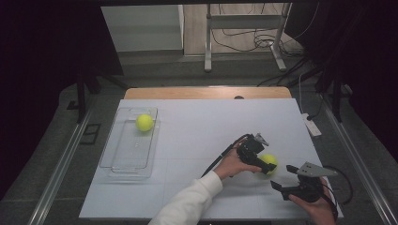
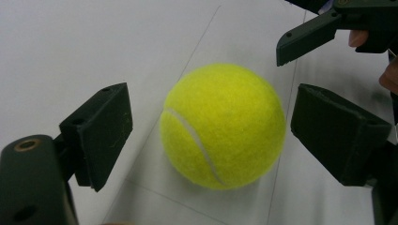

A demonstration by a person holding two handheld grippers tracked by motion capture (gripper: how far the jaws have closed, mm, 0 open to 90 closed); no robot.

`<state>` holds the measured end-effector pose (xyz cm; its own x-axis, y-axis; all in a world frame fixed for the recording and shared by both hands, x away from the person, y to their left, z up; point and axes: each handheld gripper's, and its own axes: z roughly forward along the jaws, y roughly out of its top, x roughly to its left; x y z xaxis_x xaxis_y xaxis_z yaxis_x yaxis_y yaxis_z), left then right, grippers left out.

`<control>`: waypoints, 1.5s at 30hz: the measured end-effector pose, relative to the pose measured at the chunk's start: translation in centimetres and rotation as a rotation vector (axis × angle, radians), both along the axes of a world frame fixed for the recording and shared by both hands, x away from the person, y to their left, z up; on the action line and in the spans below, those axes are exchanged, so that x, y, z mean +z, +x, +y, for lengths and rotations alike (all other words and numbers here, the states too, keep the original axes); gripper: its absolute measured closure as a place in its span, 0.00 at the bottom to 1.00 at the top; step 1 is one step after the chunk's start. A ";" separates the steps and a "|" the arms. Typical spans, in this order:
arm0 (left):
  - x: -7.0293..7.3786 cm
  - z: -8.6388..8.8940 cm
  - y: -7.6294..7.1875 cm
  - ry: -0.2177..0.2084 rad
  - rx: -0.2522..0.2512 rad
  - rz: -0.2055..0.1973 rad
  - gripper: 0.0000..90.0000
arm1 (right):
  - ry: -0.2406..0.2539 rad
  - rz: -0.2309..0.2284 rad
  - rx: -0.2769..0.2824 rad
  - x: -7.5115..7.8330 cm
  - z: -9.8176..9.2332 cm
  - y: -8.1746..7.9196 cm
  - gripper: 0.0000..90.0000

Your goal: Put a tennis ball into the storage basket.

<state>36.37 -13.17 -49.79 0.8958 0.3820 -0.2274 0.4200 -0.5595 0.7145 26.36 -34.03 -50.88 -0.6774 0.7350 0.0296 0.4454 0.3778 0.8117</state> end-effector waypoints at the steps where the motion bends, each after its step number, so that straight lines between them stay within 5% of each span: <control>1: -0.1 -0.2 -0.1 -0.010 0.008 0.012 0.16 | 0.000 0.000 0.000 0.0 0.0 0.0 0.11; 12: -0.6 -0.5 0.0 -0.006 0.001 0.023 0.29 | -0.002 0.002 -0.001 0.0 0.0 0.0 0.11; 25: -0.5 -0.4 -0.1 0.010 -0.015 0.011 0.31 | 0.003 -0.004 -0.007 0.0 -0.1 0.0 0.11; 45: 0.1 0.6 0.0 -0.026 0.013 0.004 0.32 | 0.001 -0.011 -0.016 0.1 -0.2 0.0 0.11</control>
<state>36.39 -12.61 -49.67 0.8900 0.3871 -0.2410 0.4298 -0.5356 0.7269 26.31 -34.21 -50.81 -0.6659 0.7457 0.0227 0.4422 0.3699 0.8171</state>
